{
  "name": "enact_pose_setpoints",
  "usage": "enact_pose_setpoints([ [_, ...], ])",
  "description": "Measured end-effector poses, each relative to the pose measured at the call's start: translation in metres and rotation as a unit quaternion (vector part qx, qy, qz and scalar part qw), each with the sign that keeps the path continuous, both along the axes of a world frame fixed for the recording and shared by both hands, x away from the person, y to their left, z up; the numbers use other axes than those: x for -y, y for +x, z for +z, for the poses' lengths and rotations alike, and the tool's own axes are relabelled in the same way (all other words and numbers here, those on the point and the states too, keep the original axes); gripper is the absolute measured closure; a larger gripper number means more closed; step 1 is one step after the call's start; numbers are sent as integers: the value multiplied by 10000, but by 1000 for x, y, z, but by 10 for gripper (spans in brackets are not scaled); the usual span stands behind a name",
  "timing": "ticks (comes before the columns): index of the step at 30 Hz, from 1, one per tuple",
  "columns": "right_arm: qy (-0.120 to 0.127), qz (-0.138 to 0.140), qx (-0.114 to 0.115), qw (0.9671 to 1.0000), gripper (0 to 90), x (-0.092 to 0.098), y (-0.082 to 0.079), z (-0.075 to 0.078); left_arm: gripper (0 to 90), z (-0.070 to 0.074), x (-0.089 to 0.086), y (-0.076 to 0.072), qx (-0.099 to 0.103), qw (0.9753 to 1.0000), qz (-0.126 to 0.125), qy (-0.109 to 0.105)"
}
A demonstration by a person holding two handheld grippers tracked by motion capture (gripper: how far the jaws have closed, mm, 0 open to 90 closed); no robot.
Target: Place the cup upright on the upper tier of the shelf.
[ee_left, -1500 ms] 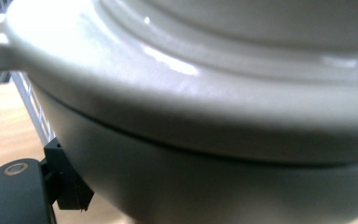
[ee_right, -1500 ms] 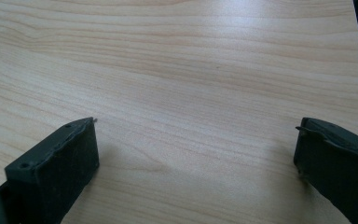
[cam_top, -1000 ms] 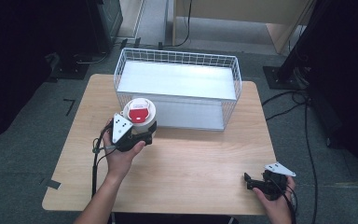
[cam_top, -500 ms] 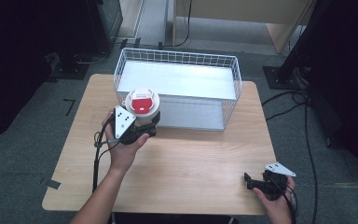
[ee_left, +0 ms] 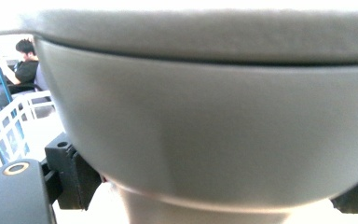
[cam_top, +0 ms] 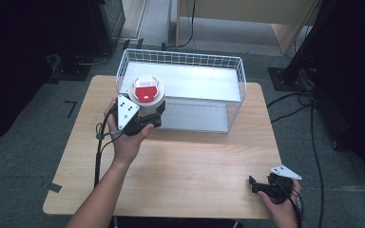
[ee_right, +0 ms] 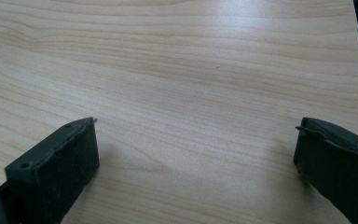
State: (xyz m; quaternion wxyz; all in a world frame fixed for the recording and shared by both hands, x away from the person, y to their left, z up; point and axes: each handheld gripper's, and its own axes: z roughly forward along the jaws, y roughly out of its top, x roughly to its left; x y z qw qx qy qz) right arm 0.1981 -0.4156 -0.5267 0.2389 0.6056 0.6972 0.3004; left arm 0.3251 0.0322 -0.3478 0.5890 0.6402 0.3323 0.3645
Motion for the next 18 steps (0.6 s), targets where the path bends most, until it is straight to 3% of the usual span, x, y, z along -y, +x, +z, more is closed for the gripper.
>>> enact_pose_setpoints([
  [7, 3, -1, -2, 10000, 0, 0, 0, 0, 113, 17, 11, 13, 23, 10000, -10, 26],
  [15, 3, -1, 0, 10000, 0, 0, 0, 0, 113, 27, 24, 28, 28, 10000, -15, 40],
  [18, 4, -2, -2, 10000, 0, 0, 0, 0, 113, 31, 28, 41, 1, 10000, 22, 27],
])
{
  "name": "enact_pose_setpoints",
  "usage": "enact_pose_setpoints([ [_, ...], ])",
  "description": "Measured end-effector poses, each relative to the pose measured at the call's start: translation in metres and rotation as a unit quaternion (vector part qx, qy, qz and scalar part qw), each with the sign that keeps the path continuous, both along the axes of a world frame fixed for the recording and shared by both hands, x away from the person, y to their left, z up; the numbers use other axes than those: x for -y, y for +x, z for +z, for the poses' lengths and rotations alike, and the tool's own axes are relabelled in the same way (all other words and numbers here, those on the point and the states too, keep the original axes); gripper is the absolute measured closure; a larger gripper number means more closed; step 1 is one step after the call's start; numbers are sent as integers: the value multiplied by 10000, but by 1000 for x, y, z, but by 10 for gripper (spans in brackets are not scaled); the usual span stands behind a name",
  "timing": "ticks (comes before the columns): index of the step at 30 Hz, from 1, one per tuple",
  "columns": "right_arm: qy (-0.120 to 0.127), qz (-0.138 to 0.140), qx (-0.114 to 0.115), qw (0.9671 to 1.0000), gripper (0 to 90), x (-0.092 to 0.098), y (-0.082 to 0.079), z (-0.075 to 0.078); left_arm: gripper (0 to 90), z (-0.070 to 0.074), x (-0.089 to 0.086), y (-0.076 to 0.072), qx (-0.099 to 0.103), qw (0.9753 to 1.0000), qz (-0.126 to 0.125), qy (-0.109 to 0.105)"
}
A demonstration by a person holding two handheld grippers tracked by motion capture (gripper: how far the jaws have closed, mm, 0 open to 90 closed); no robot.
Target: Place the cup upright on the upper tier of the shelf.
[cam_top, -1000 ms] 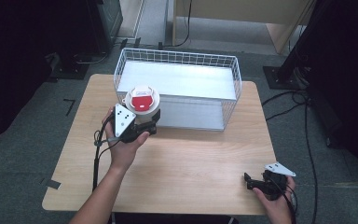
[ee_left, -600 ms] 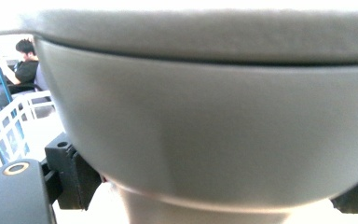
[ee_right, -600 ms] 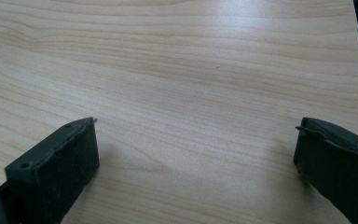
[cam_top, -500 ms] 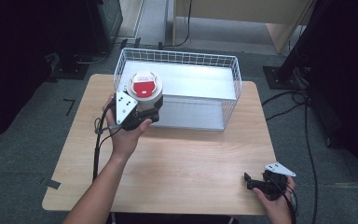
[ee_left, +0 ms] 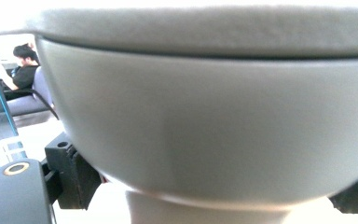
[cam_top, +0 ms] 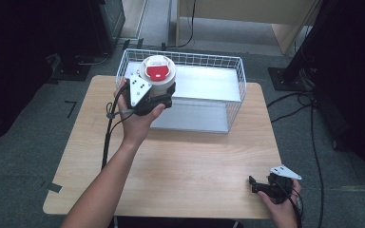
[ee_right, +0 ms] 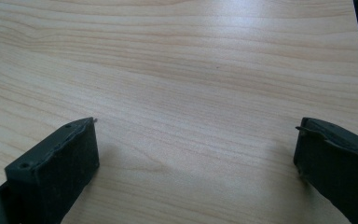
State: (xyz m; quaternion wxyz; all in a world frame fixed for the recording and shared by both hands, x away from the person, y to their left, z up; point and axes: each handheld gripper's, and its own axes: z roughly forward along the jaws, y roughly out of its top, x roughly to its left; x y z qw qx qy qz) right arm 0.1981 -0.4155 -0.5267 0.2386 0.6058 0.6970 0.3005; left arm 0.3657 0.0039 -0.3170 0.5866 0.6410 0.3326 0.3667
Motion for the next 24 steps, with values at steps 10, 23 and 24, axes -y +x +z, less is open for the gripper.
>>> enact_pose_setpoints([
  [10, -6, 4, 8, 10000, 0, 0, 0, 0, 113, 6, 2, 38, -230, 9995, 169, -128],
  [23, -2, 3, -1, 10000, 0, 0, 0, 0, 113, 3, 12, 76, -362, 9990, 265, -1],
  [24, -1, 2, -1, 10000, 0, 0, 0, 0, 113, 3, 13, 78, -381, 9989, 258, -26],
])
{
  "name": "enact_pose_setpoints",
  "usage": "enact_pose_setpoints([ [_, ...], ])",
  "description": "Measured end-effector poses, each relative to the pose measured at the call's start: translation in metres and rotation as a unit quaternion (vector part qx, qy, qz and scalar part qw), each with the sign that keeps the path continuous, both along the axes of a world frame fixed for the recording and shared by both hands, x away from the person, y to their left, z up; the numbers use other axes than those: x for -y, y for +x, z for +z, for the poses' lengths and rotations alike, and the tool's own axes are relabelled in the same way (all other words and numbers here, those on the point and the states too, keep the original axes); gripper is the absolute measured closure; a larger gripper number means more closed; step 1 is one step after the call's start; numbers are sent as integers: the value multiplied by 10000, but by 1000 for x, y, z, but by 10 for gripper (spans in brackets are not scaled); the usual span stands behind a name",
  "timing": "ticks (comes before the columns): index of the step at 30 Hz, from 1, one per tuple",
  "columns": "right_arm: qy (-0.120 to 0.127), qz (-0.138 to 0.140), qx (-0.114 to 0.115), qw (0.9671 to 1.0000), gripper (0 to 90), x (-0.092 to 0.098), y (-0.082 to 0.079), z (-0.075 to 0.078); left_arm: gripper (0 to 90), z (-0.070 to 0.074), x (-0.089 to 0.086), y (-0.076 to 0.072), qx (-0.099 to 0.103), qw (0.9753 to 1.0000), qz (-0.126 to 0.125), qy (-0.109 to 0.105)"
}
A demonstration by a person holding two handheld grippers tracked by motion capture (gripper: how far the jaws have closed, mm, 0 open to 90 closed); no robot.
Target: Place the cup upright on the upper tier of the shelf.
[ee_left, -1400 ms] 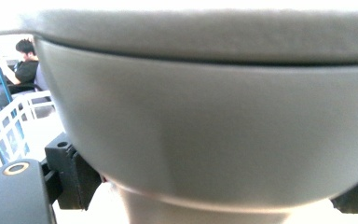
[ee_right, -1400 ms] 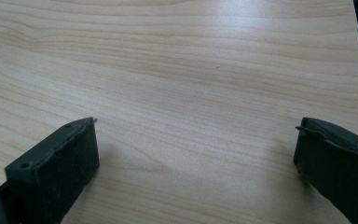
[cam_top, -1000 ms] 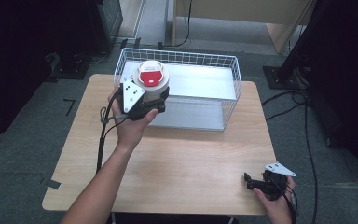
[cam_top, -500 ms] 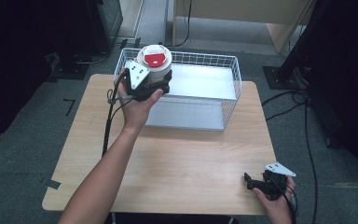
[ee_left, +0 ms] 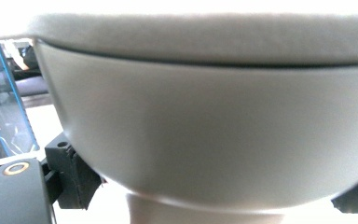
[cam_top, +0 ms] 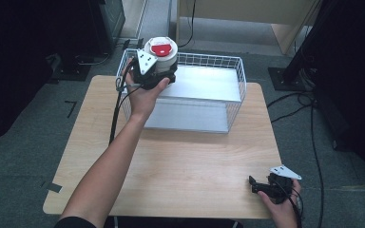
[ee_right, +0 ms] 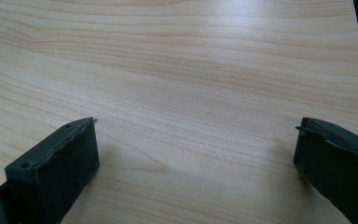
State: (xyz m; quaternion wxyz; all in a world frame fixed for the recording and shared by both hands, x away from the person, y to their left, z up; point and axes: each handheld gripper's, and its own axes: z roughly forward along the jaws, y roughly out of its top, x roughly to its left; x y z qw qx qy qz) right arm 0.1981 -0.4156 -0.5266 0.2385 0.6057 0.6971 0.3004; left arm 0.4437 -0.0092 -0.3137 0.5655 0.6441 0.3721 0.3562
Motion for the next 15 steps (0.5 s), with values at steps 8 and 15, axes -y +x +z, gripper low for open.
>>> enact_pose_setpoints([
  [8, -12, 6, 10, 10000, 0, 0, 0, 0, 113, -1, 3, 7, -47, 10000, -1, -34],
  [15, -12, 6, 10, 10000, 0, 0, 0, 0, 110, 1, 0, 10, -186, 9998, -91, -36],
])
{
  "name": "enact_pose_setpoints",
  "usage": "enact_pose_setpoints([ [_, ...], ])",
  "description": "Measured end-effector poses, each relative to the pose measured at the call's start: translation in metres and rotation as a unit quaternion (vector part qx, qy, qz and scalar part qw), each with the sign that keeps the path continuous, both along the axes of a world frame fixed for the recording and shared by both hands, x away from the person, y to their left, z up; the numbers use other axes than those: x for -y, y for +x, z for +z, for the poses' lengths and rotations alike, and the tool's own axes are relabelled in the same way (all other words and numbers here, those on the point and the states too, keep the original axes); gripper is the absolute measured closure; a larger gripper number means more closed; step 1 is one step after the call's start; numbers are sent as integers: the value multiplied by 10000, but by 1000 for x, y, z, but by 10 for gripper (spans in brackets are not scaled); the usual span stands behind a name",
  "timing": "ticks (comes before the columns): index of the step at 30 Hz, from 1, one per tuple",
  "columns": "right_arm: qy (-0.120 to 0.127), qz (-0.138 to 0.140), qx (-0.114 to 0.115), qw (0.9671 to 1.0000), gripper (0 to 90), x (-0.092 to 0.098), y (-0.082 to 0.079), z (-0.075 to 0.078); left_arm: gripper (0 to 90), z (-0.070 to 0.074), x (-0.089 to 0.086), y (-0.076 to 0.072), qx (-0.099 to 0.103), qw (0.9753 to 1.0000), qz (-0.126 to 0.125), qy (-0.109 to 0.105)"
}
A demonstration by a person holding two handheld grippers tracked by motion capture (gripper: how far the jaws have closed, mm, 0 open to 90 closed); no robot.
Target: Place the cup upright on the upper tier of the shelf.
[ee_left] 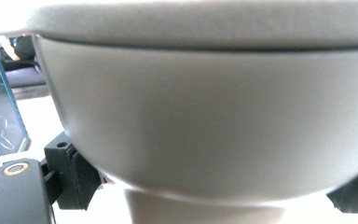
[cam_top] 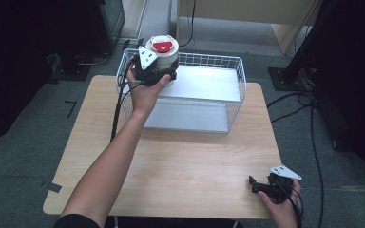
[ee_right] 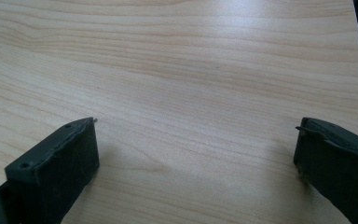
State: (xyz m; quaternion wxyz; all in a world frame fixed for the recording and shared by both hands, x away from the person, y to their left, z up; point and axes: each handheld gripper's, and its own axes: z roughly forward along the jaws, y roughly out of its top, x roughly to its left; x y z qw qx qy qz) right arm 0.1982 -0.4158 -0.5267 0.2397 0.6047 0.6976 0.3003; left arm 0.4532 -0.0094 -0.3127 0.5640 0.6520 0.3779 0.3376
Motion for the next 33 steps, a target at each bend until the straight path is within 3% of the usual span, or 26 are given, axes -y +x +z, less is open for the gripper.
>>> enact_pose_setpoints([
  [10, -1, 1, 0, 10000, 0, 0, 0, 0, 53, 3, -5, -1, -118, 9997, -142, -168],
  [14, 0, 1, 0, 10000, 0, 0, 0, 0, 0, 2, -6, -1, -196, 9996, -174, -144],
  [21, 0, 0, -1, 10000, 0, 0, 0, 0, 0, -1, -9, -5, -173, 9996, -183, -138],
  [23, 2, -1, -1, 10000, 0, 0, 0, 0, 18, -2, -10, -7, -157, 9996, -169, -136],
  [26, 1, 0, 0, 10000, 0, 0, 0, 0, 123, -3, -10, -10, -70, 9999, -123, -89],
  [33, -1, 1, 0, 10000, 0, 0, 0, 0, 127, -4, -11, -12, -29, 9999, -121, -63],
])
